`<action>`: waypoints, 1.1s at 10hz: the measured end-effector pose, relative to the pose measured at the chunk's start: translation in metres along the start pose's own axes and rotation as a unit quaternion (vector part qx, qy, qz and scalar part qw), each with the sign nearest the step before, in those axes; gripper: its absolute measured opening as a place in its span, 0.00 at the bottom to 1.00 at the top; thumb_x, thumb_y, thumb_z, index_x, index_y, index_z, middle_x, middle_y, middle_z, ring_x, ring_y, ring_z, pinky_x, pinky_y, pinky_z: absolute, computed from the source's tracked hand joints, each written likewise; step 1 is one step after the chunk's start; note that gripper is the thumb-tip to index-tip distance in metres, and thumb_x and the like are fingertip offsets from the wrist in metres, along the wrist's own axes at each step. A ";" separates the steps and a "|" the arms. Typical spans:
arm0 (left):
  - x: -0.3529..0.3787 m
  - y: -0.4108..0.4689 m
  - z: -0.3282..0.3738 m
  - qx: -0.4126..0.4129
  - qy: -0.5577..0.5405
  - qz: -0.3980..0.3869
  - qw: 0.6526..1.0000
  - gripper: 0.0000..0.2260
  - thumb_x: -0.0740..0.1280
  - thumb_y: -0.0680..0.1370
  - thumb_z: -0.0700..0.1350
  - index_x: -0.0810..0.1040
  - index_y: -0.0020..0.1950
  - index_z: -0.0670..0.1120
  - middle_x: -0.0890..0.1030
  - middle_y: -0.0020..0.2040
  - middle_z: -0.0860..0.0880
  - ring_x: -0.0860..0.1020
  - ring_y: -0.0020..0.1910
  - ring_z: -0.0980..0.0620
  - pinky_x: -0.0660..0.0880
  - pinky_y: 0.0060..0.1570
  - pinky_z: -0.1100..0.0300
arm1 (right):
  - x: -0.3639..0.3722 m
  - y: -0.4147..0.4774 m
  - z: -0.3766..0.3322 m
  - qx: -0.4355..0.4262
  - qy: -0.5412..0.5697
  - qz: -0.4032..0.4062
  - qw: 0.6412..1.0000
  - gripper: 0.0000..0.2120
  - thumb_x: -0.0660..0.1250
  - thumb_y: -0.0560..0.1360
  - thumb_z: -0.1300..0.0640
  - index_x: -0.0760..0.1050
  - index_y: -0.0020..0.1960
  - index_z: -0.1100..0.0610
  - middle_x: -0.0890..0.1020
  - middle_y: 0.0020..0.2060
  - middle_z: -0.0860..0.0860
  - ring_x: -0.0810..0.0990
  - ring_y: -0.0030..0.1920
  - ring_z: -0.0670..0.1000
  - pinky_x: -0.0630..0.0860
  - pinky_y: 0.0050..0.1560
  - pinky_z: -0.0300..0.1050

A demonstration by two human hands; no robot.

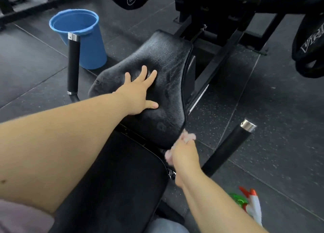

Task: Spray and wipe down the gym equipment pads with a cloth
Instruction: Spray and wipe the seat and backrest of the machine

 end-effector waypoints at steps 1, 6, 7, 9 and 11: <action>-0.001 0.000 0.000 -0.002 -0.005 -0.002 1.000 0.46 0.66 0.75 0.63 0.34 0.77 0.61 0.33 0.79 0.57 0.39 0.77 0.32 0.61 0.68 0.30 | -0.004 -0.001 0.042 0.096 0.061 -0.001 0.993 0.18 0.57 0.82 0.55 0.69 0.67 0.66 0.75 0.62 0.69 0.75 0.60 0.70 0.74 0.31 0.41; -0.009 -0.016 -0.014 -0.060 -0.023 0.083 0.995 0.50 0.66 0.70 0.71 0.37 0.79 0.59 0.36 0.80 0.55 0.40 0.79 0.49 0.52 0.74 0.36 | -0.018 -0.022 -0.128 -0.198 -0.091 0.033 0.976 0.08 0.66 0.78 0.48 0.79 0.47 0.52 0.82 0.33 0.45 0.81 0.35 0.44 0.75 0.36 0.38; -0.012 -0.017 -0.022 -0.033 -0.037 0.115 0.992 0.51 0.62 0.66 0.76 0.40 0.79 0.59 0.39 0.80 0.55 0.41 0.79 0.51 0.48 0.76 0.41 | 0.023 -0.004 -0.224 -0.424 -0.267 0.051 0.864 0.12 0.64 0.77 0.45 0.79 0.57 0.48 0.83 0.45 0.45 0.81 0.49 0.44 0.77 0.50 0.39; -0.008 -0.013 -0.026 -0.005 -0.049 0.143 0.988 0.50 0.55 0.63 0.79 0.37 0.78 0.62 0.37 0.79 0.57 0.38 0.79 0.53 0.44 0.75 0.39 | 0.133 0.051 -0.302 -0.550 -0.489 0.060 0.674 0.13 0.55 0.83 0.55 0.77 0.52 0.58 0.76 0.53 0.53 0.77 0.51 0.55 0.74 0.51 0.52; -0.007 -0.006 -0.026 0.002 -0.039 0.143 0.989 0.51 0.56 0.64 0.79 0.32 0.76 0.62 0.32 0.78 0.58 0.35 0.78 0.53 0.42 0.75 0.39 | 0.205 0.097 -0.339 -0.439 -0.569 0.022 0.695 0.12 0.61 0.79 0.49 0.78 0.50 0.56 0.82 0.52 0.53 0.80 0.53 0.56 0.74 0.49 0.45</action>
Point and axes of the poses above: each hand's wrist, its own y-axis towards the middle knuckle, its own x-axis out of the palm, z = x × y, the point moved 10 cm from there along y, towards the middle knuckle
